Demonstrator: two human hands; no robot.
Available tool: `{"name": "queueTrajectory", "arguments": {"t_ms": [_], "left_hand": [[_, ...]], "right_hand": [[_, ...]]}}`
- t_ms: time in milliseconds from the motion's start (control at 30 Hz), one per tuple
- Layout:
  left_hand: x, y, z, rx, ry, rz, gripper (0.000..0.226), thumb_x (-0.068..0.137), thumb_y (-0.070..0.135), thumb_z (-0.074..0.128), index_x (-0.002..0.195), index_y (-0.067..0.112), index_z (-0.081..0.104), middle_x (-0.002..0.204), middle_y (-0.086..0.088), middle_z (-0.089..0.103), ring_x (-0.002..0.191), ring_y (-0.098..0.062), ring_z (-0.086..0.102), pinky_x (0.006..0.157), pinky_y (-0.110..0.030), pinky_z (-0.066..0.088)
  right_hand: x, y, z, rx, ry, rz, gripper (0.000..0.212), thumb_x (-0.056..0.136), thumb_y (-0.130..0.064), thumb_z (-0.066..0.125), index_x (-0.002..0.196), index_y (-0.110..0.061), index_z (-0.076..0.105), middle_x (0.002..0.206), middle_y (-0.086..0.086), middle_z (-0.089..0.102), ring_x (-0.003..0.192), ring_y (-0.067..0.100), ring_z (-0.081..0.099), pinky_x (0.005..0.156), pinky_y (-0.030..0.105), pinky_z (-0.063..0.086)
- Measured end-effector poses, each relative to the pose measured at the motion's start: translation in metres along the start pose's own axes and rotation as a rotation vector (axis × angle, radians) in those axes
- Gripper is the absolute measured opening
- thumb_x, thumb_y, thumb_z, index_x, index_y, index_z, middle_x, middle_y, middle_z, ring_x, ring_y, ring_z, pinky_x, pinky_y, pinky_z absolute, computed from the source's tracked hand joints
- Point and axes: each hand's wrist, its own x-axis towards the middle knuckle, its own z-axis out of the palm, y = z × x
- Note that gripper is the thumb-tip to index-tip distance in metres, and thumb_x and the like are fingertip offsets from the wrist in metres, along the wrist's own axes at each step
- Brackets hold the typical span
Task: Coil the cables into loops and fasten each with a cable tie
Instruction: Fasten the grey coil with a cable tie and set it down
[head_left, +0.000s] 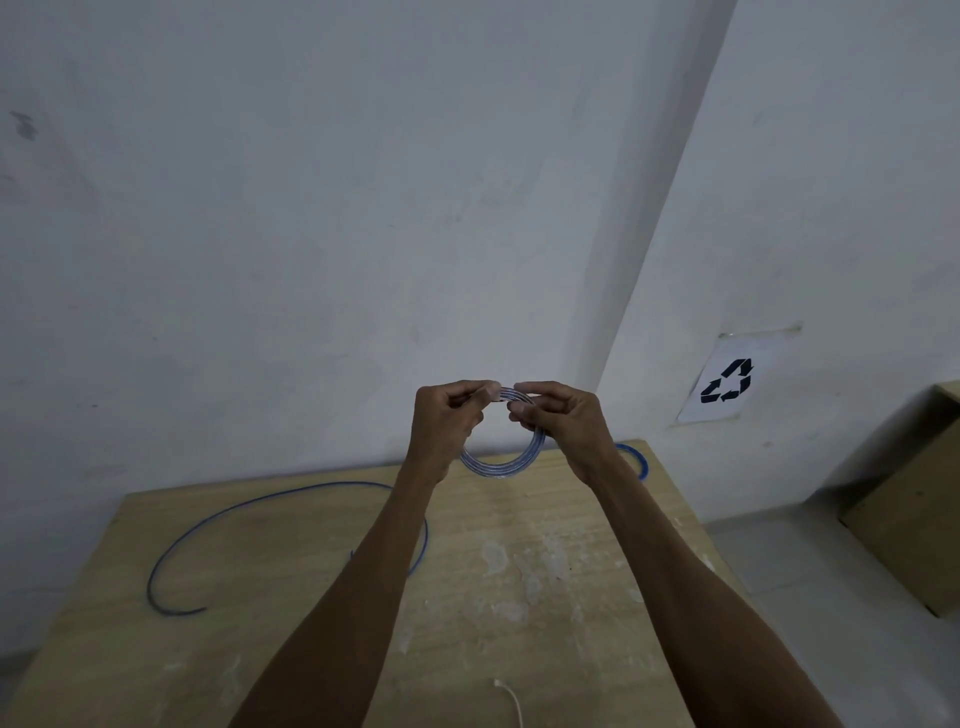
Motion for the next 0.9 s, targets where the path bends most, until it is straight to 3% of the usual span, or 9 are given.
{"name": "queueTrajectory", "arguments": {"t_ms": [167, 333, 533, 633, 700, 800, 900], "left_hand": [[-0.001, 0.001, 0.001, -0.006, 0.034, 0.014, 0.018, 0.09, 0.012, 0.077, 0.103, 0.0, 0.08, 0.076, -0.008, 0.076, 0.049, -0.001, 0.053, 0.052, -0.014, 0.042], [-0.004, 0.0, 0.001, -0.03, 0.038, -0.007, 0.019, 0.091, 0.012, 0.076, 0.104, -0.001, 0.079, 0.086, -0.018, 0.077, 0.046, -0.002, 0.049, 0.048, -0.014, 0.038], [-0.001, 0.001, 0.0, 0.014, 0.031, -0.005, 0.019, 0.092, 0.014, 0.075, 0.105, 0.0, 0.079, 0.058, 0.011, 0.065, 0.049, -0.003, 0.045, 0.05, -0.015, 0.039], [-0.002, -0.002, -0.003, 0.02, -0.023, -0.004, 0.019, 0.095, 0.016, 0.072, 0.104, 0.002, 0.08, 0.053, 0.013, 0.052, 0.052, -0.008, 0.039, 0.05, -0.02, 0.034], [-0.003, -0.005, -0.004, 0.01, -0.039, -0.011, 0.02, 0.097, 0.017, 0.071, 0.105, 0.001, 0.079, 0.054, 0.012, 0.053, 0.052, -0.009, 0.038, 0.05, -0.021, 0.033], [-0.004, -0.004, -0.001, -0.028, 0.025, 0.0, 0.018, 0.095, 0.015, 0.072, 0.106, 0.002, 0.079, 0.071, 0.0, 0.073, 0.051, -0.006, 0.043, 0.051, -0.019, 0.037], [-0.002, -0.003, 0.007, -0.105, 0.15, 0.01, 0.011, 0.092, 0.016, 0.076, 0.101, 0.011, 0.082, 0.077, -0.016, 0.072, 0.052, -0.01, 0.04, 0.049, -0.02, 0.036]], "right_hand": [[0.001, 0.002, 0.0, 0.055, -0.026, 0.003, 0.023, 0.087, -0.004, 0.077, 0.109, 0.001, 0.075, 0.098, 0.022, 0.077, 0.09, 0.031, 0.076, 0.082, 0.031, 0.059], [0.004, -0.002, -0.002, -0.142, -0.037, -0.098, 0.021, 0.085, -0.002, 0.079, 0.106, -0.001, 0.076, 0.091, 0.016, 0.079, 0.086, 0.029, 0.077, 0.083, 0.03, 0.06], [0.003, 0.002, 0.0, 0.002, -0.028, -0.069, 0.023, 0.089, -0.003, 0.075, 0.11, 0.006, 0.074, 0.099, 0.021, 0.077, 0.09, 0.037, 0.076, 0.085, 0.035, 0.061], [0.003, 0.004, 0.001, -0.026, 0.014, -0.094, 0.022, 0.086, 0.0, 0.077, 0.107, 0.006, 0.075, 0.093, 0.02, 0.078, 0.083, 0.035, 0.077, 0.08, 0.032, 0.062], [0.004, 0.004, 0.001, -0.066, 0.025, -0.122, 0.022, 0.085, 0.0, 0.078, 0.106, 0.004, 0.075, 0.089, 0.018, 0.078, 0.08, 0.032, 0.078, 0.078, 0.032, 0.062], [0.005, 0.006, 0.006, -0.068, 0.054, -0.163, 0.026, 0.086, -0.006, 0.078, 0.11, 0.004, 0.073, 0.088, 0.018, 0.078, 0.081, 0.033, 0.077, 0.08, 0.036, 0.063], [0.003, 0.011, 0.015, 0.037, 0.099, -0.176, 0.024, 0.093, -0.006, 0.071, 0.114, 0.005, 0.072, 0.096, 0.018, 0.078, 0.09, 0.034, 0.077, 0.084, 0.036, 0.062]]}}
